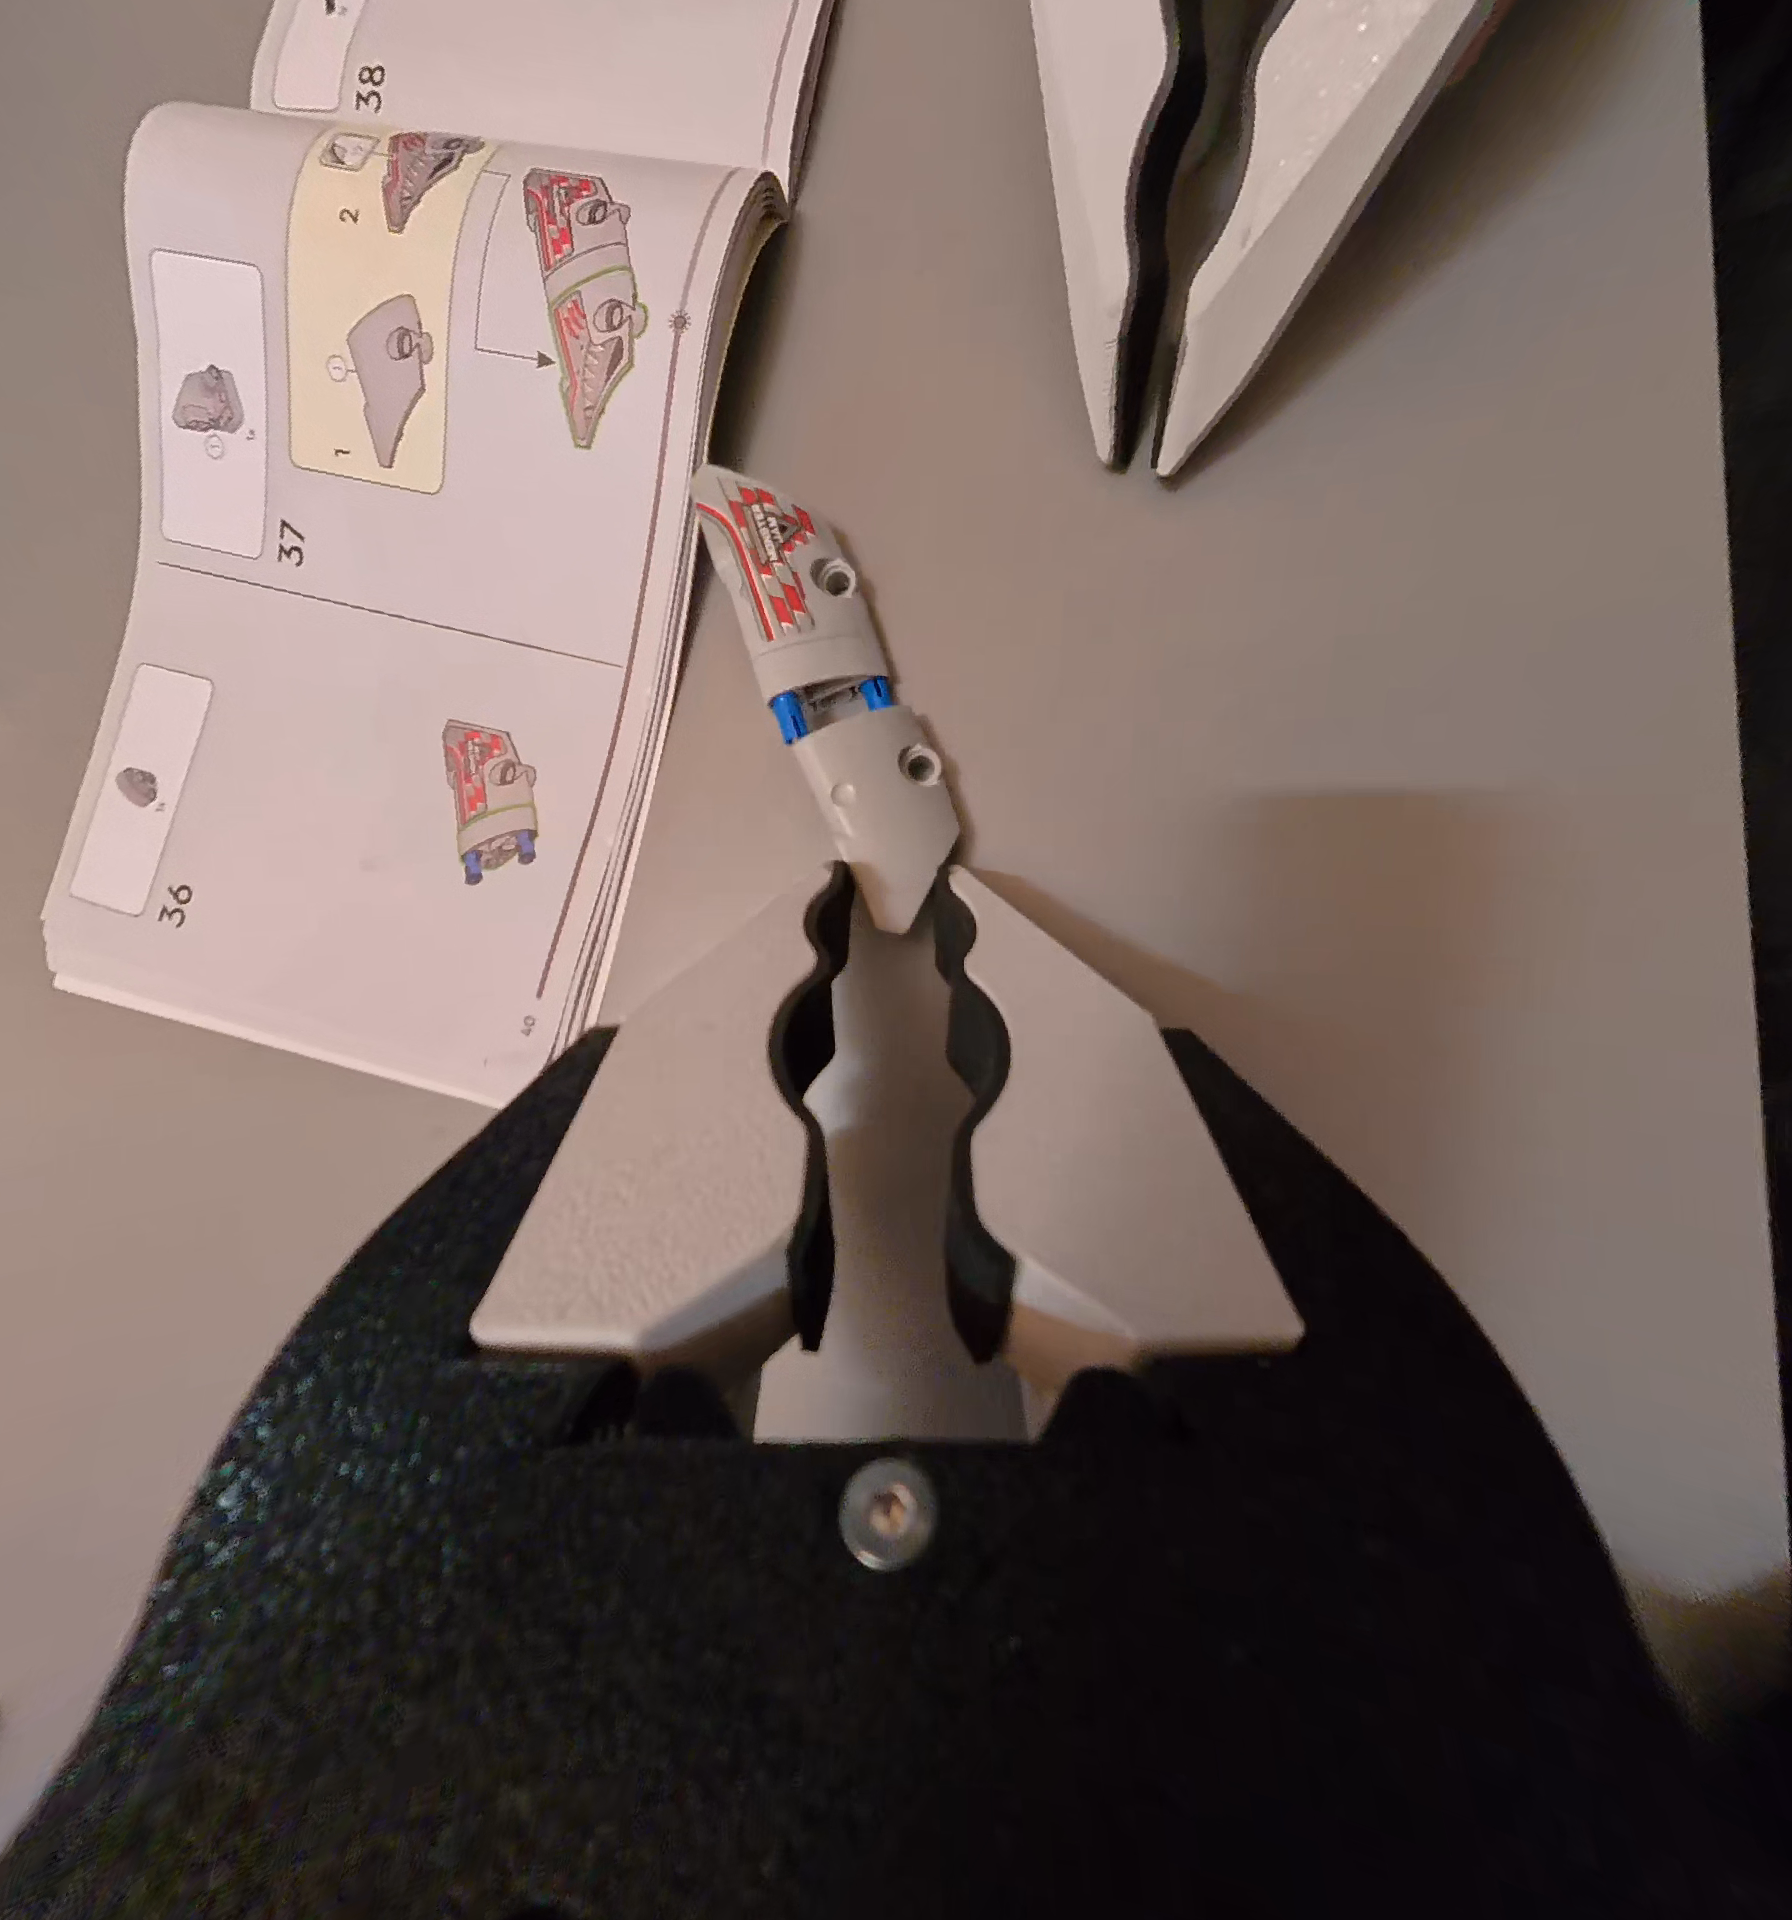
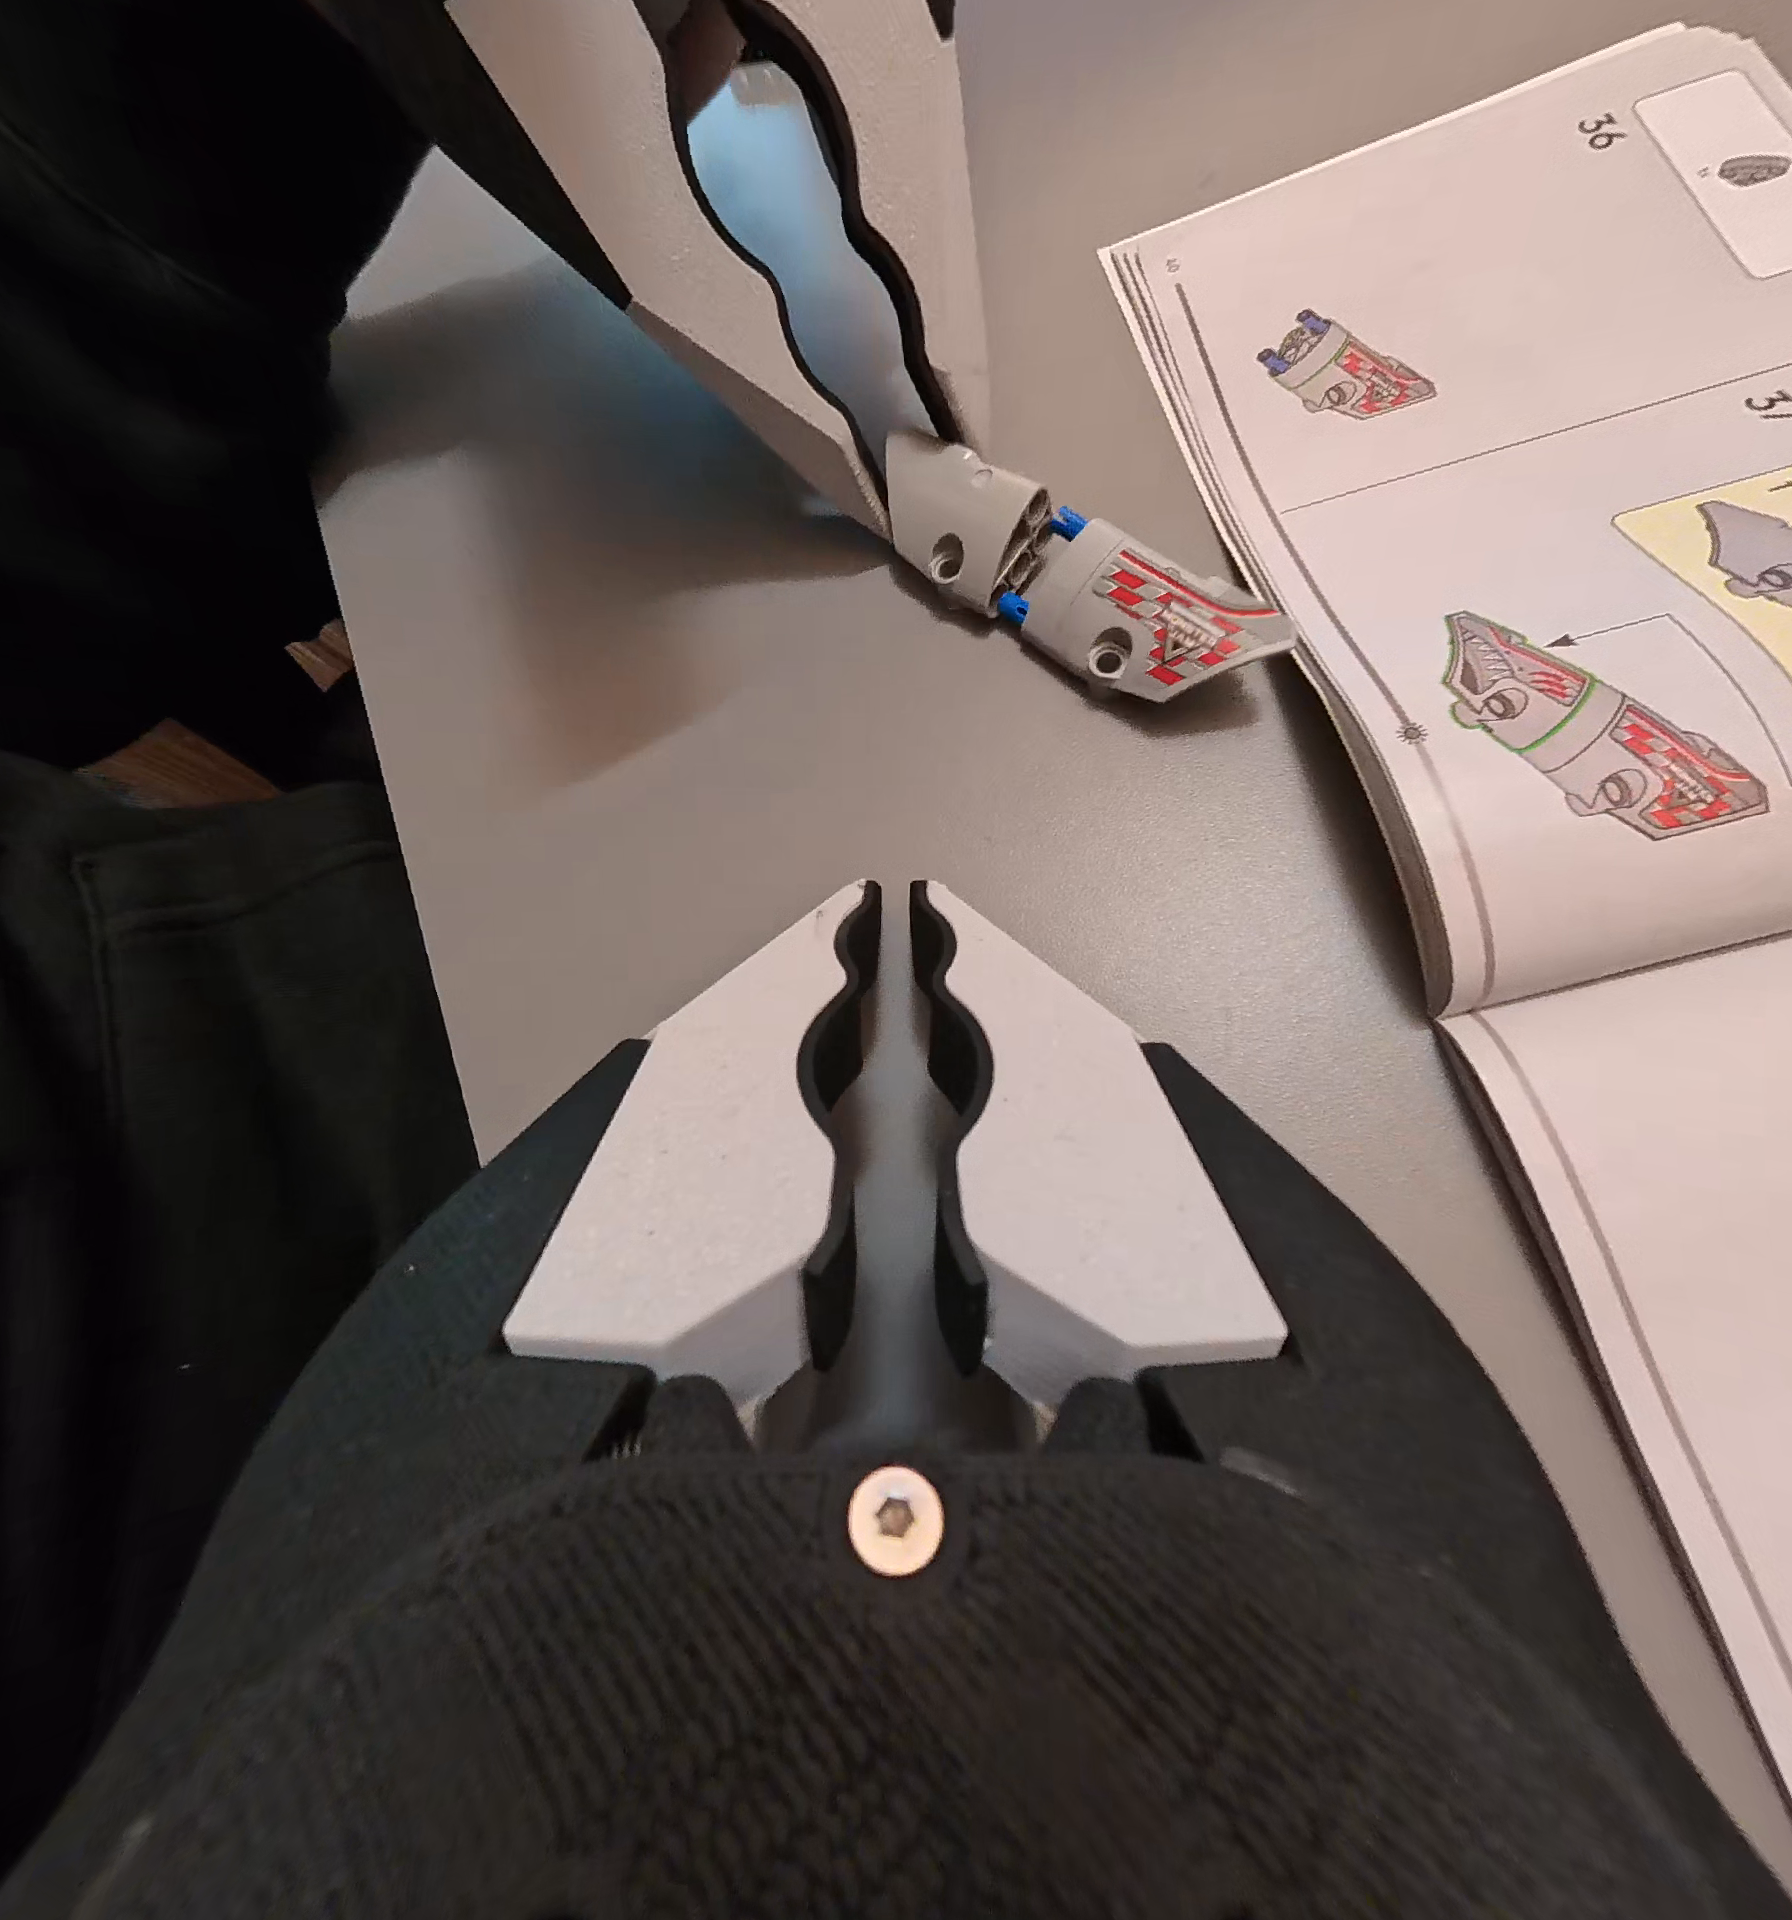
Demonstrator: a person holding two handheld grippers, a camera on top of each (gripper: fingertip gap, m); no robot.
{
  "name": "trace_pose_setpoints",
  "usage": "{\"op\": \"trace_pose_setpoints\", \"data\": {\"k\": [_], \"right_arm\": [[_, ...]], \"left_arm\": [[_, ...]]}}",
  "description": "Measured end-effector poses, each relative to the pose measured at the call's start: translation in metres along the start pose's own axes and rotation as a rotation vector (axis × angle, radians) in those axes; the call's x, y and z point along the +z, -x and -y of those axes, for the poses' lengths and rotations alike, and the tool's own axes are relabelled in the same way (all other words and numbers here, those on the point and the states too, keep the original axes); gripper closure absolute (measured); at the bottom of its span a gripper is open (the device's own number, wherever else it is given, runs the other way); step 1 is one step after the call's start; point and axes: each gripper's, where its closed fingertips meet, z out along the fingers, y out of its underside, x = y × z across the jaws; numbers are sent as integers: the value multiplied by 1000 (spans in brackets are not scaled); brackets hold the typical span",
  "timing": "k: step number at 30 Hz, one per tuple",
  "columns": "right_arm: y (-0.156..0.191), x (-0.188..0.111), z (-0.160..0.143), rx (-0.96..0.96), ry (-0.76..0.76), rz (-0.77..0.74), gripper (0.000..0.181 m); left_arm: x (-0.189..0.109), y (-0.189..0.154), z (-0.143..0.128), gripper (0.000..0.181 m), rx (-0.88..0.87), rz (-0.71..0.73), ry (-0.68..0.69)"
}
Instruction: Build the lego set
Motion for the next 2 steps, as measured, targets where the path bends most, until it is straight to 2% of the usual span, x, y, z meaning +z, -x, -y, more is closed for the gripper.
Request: {"op": "trace_pose_setpoints", "data": {"k": [1,2], "right_arm": [[0,0,0,-2,1,-3,178],[0,0,0,-4,1,-4,178]], "left_arm": [[0,0,0,169,-5,-3,-7],[1,0,1,169,-9,-4,-12]]}}
